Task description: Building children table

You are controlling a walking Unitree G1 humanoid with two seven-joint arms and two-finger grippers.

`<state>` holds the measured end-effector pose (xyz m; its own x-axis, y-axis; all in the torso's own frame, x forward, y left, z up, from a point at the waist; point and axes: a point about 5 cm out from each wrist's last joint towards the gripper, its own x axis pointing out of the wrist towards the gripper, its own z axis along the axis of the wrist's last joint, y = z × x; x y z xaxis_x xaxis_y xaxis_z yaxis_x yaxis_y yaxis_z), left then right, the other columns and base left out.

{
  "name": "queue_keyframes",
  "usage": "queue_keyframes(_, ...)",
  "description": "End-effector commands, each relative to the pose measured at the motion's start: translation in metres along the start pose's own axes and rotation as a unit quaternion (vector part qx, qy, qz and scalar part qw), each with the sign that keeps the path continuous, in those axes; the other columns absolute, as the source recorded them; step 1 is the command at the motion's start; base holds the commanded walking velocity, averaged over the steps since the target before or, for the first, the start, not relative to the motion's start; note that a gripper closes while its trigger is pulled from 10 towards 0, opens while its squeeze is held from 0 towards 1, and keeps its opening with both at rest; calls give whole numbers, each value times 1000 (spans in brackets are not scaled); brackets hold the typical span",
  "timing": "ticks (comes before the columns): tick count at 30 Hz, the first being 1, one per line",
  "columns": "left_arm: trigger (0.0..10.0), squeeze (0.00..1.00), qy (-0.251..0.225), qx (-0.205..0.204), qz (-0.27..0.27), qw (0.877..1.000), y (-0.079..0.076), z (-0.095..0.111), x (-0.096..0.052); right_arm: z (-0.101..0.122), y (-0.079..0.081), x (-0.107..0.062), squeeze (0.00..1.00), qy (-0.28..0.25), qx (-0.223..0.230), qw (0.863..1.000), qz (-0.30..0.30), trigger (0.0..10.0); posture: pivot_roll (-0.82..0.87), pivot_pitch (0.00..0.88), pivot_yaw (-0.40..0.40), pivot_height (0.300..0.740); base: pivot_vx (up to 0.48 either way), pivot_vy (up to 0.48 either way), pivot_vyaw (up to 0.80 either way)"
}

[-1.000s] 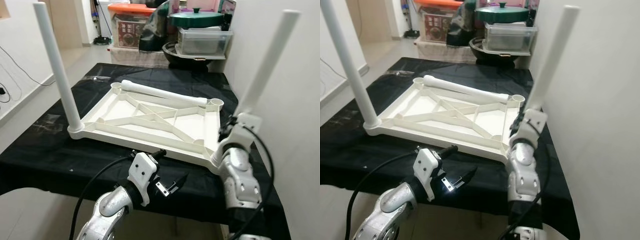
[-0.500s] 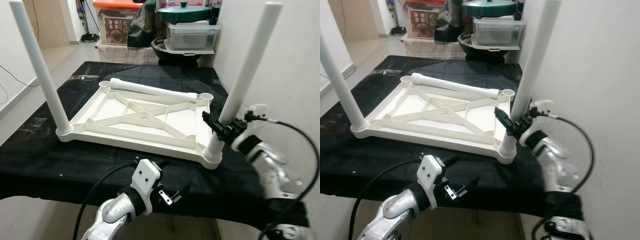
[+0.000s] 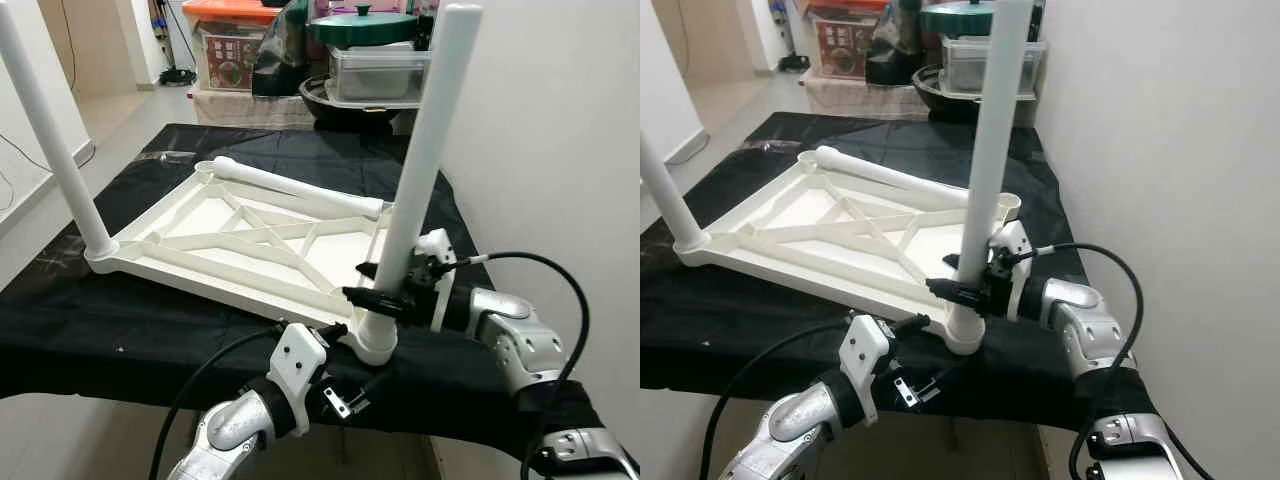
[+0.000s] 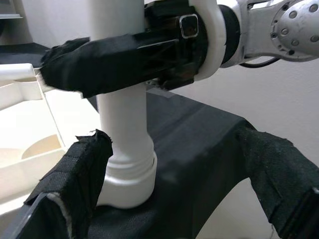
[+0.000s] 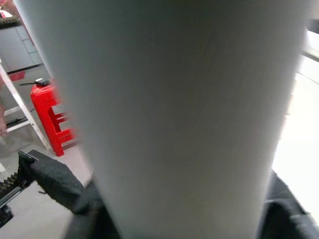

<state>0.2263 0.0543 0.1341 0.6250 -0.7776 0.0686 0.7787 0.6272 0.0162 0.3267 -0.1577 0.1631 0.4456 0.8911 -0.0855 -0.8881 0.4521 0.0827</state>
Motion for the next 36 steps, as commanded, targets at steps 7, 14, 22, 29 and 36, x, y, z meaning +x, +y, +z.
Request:
queue_keyframes(7, 10000, 0, 7, -10, -2, 1000, 1, -4, -1, -2, -20, -8, 0, -71, 9, 957, -280, 0, 196, 0, -51, 740, 0, 0, 0)
queue_keyframes(14, 10000, 0, 7, -9, -4, 1000, 1, -2, 1, -20, -35, -53, 0, -56, 51, 780, -621, 0, 183, 0, -39, 740, 0, 0, 0)
queue_keyframes(22, 10000, 0, 7, -7, -7, 1000, 2, 0, 1, -35, -3, -47, 0, -68, 106, 648, -751, 0, 193, 0, -43, 740, 0, 0, 0)
queue_keyframes(29, 10000, 0, 7, -7, -7, 1000, 3, 0, 0, -23, -1, -12, 1000, -126, 76, 721, -677, 10000, 196, 0, -49, 740, 0, 0, 0)
queue_keyframes(36, 10000, 0, 8, -9, -8, 1000, 2, -1, 1, -16, -12, -21, 0, -164, 58, 789, -589, 10000, 191, 0, -49, 740, 0, 0, 0)
